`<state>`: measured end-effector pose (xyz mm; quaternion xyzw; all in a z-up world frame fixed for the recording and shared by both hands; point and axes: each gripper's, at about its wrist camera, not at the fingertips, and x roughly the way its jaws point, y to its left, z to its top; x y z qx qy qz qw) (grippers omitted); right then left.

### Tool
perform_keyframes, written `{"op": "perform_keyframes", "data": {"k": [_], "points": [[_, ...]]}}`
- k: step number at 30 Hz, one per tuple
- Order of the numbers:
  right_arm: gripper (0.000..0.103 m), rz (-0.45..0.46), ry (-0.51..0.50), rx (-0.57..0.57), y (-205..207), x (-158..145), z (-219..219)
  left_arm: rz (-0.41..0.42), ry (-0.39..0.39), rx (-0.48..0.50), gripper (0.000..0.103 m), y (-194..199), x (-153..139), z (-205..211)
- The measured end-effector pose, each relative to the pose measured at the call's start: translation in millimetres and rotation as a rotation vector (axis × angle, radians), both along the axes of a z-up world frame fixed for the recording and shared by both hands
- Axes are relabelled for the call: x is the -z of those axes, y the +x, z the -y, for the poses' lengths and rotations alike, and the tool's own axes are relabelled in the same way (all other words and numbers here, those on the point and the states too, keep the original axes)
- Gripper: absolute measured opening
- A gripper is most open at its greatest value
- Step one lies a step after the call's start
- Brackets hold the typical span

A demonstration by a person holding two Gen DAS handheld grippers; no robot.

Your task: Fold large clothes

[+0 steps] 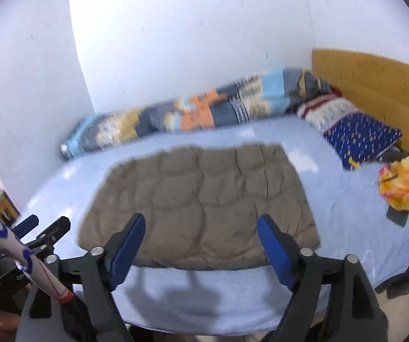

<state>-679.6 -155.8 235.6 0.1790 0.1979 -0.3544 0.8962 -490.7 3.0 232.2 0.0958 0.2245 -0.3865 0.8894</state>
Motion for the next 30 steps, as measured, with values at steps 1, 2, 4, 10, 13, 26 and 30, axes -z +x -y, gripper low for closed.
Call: {"op": "perform_keyframes", "data": {"k": [1,2,4,10,13,26,30], "points": [[0.095,0.020,-0.035,-0.006,-5.1,-10.7,-13.9,0.025,-0.008,-0.013,0.097,-6.0,-11.2,-8.9],[0.095,0.028,-0.058,-0.010,-7.8,-16.7,-22.3,0.029,-0.008,-0.016,0.098,-9.6,-17.3,-13.4],[0.098,0.041,-0.098,-0.019,-11.3,-26.7,-38.1,0.006,0.003,-0.022,0.098,-13.1,-25.9,-20.4],[0.099,0.031,-0.157,-0.046,-2.5,-32.6,-61.1,0.030,0.120,-0.111,0.098,-17.0,-25.0,-20.9],[0.099,0.025,-0.147,-0.060,2.8,-30.9,-64.4,0.016,0.095,-0.098,0.098,-15.3,-20.9,-27.2],[0.099,-0.035,-0.144,-0.135,26.4,-12.0,-76.3,-0.027,0.136,-0.127,0.098,-1.6,-5.4,-23.1],[0.099,-0.048,-0.122,-0.142,31.1,-6.0,-71.9,-0.045,0.151,-0.121,0.098,1.4,0.3,-20.4]]}}
